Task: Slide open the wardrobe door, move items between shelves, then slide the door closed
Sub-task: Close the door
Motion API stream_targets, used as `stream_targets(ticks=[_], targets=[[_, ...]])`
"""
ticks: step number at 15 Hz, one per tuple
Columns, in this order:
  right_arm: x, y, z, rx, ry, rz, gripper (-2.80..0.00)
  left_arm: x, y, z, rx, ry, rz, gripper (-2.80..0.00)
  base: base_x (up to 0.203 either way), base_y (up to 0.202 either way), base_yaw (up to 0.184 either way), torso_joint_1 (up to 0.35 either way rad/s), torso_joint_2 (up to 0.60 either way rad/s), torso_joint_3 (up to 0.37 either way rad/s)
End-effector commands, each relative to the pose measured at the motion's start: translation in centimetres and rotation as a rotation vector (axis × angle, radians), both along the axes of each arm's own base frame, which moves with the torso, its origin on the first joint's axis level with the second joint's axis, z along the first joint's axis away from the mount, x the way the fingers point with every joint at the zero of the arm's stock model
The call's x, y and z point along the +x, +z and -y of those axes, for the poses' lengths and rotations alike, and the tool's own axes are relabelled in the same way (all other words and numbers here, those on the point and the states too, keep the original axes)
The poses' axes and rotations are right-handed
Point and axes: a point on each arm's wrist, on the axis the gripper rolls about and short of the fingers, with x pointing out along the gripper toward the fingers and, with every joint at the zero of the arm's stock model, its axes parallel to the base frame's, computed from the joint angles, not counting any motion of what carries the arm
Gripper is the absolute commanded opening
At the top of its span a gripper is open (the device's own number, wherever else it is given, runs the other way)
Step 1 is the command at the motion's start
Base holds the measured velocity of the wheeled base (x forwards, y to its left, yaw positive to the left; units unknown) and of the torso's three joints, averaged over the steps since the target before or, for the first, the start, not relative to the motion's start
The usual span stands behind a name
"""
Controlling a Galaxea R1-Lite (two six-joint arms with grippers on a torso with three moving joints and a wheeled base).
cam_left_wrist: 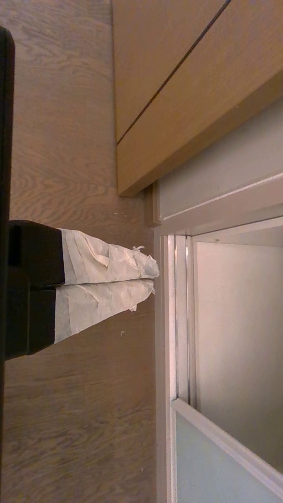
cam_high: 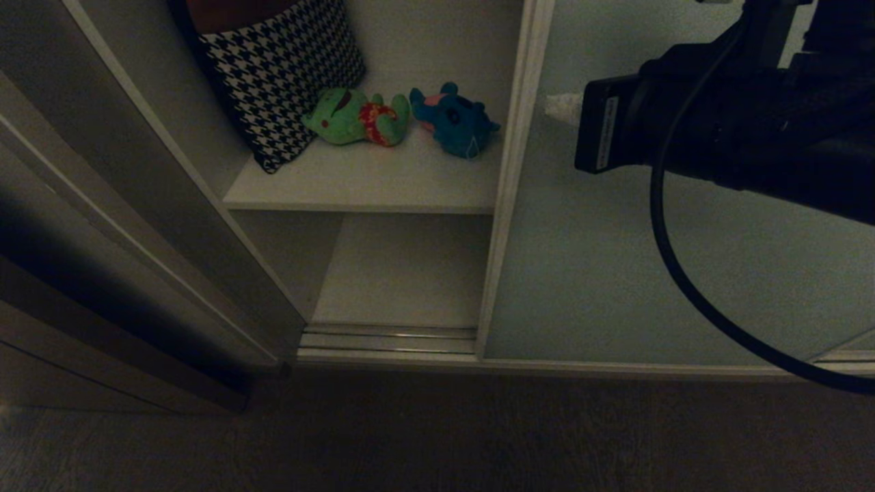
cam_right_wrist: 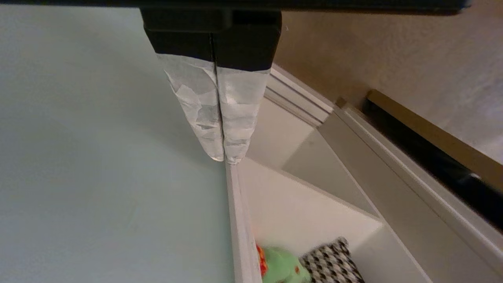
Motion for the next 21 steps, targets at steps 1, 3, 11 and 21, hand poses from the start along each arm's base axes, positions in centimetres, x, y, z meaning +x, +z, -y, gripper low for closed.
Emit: stream_targets(ticks=[1,3,11,21], targets=[[1.0,-0.9,-0.9,-0.019,-0.014,-0.020,-2.80,0.0,0.0,0.0,0.000,0.000,-0.003,-2.80,0.000,0.000,0.000,0.000,0.00,0.000],[1.6,-1.1,-1.3,-0.022,-0.035,-0.027,-2.80,0.0,0.0,0.0,0.000,0.000,-0.001,-2.80,0.000,0.000,0.000,0.000,0.00,0.000],[3.6,-1.1,-1.5,0.014,-0.073,0.006,-2.80,0.0,0.0,0.0,0.000,0.001,-0.001,-2.80,0.000,0.000,0.000,0.000,0.00,0.000],[0.9,-1.4,-6.9,-0.019,0.102,-0.005,-2.80,0.0,0.0,0.0,0.000,0.000,-0.001,-2.80,0.000,0.000,0.000,0.000,0.00,0.000]])
